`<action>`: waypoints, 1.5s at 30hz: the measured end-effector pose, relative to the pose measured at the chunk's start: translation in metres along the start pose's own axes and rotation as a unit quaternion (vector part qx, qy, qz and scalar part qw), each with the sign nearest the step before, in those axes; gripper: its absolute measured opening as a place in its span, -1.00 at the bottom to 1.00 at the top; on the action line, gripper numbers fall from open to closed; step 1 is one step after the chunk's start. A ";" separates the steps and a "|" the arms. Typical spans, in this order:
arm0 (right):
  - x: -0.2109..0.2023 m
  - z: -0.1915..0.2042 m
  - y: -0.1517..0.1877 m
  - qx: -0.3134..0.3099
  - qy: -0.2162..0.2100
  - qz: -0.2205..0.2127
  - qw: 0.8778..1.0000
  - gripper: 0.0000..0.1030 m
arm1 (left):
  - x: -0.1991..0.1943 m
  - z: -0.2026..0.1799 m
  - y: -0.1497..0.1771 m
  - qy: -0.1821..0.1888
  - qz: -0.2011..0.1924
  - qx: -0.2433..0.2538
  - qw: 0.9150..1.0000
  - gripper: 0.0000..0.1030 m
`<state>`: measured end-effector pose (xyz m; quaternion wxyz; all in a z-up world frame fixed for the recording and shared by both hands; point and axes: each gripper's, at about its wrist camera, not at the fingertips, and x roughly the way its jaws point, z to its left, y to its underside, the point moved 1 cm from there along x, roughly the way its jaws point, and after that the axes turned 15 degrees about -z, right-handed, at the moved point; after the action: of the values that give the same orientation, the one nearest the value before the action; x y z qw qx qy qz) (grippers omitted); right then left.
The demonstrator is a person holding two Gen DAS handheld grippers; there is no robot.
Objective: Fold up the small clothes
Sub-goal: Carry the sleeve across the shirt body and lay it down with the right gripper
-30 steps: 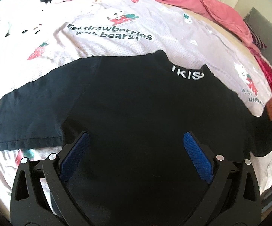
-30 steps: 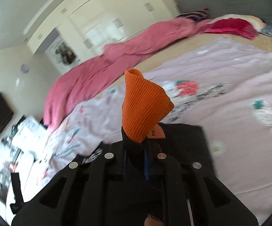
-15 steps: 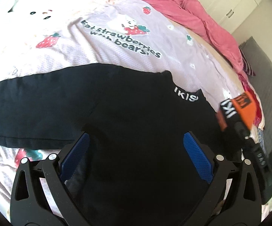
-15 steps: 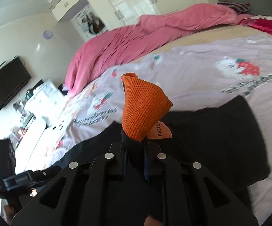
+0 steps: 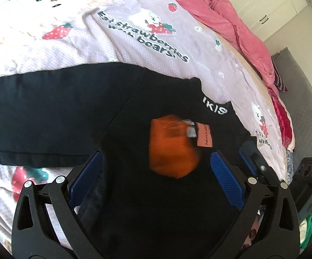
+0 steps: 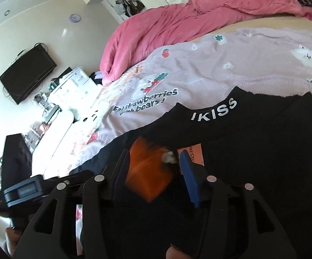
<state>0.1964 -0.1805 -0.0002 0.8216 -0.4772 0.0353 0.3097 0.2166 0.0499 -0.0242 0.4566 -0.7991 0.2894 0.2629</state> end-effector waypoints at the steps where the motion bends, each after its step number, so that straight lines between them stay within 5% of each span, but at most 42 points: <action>1: -0.006 -0.002 -0.002 0.001 0.000 -0.002 1.000 -0.08 | 0.002 -0.001 0.002 0.005 0.004 -0.002 1.000 0.82; 7: -0.038 -0.031 -0.003 -0.001 0.045 -0.002 0.999 0.01 | 0.022 -0.010 0.015 0.051 0.031 -0.016 0.998 0.78; 9: -0.049 -0.042 -0.001 0.003 0.060 0.001 0.998 0.01 | 0.030 -0.014 0.019 0.051 0.039 -0.015 0.998 0.58; 13: -0.067 -0.062 0.004 0.012 0.090 0.003 0.996 0.02 | 0.051 -0.022 0.028 0.030 0.056 -0.007 0.998 0.49; 16: -0.077 -0.073 0.004 0.015 0.107 0.000 0.994 0.02 | 0.061 -0.025 0.032 0.018 0.057 0.000 0.998 0.02; 18: -0.082 -0.080 0.003 0.018 0.117 -0.001 0.993 0.02 | 0.063 -0.025 0.032 0.031 0.049 -0.006 0.998 -0.53; 21: -0.087 -0.083 0.002 0.006 0.133 -0.005 0.991 0.02 | 0.050 -0.030 0.029 0.045 0.024 0.004 0.999 -0.92; 29: -0.072 -0.088 0.011 -0.032 0.175 0.013 0.984 0.02 | 0.032 -0.023 0.025 -0.020 -0.018 0.065 0.998 -0.82; 35: -0.060 -0.093 0.019 -0.047 0.200 0.034 0.978 0.02 | 0.010 -0.030 0.016 -0.028 -0.046 0.095 0.994 -0.23; 39: -0.053 -0.102 0.026 -0.034 0.218 0.065 0.973 0.02 | 0.020 -0.051 0.024 -0.025 -0.029 0.145 0.989 0.21; 43: -0.057 -0.100 0.028 -0.034 0.217 0.074 0.973 0.08 | 0.057 -0.043 0.050 -0.073 0.041 0.171 0.982 0.30; 45: -0.064 -0.096 0.026 -0.030 0.202 0.070 0.976 0.18 | 0.058 -0.039 0.055 -0.069 0.036 0.171 0.982 0.37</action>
<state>0.1537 -0.2789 -0.0496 0.7588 -0.5509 0.2250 0.2647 0.2240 -0.0202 -0.0789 0.5960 -0.6781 0.3263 0.2801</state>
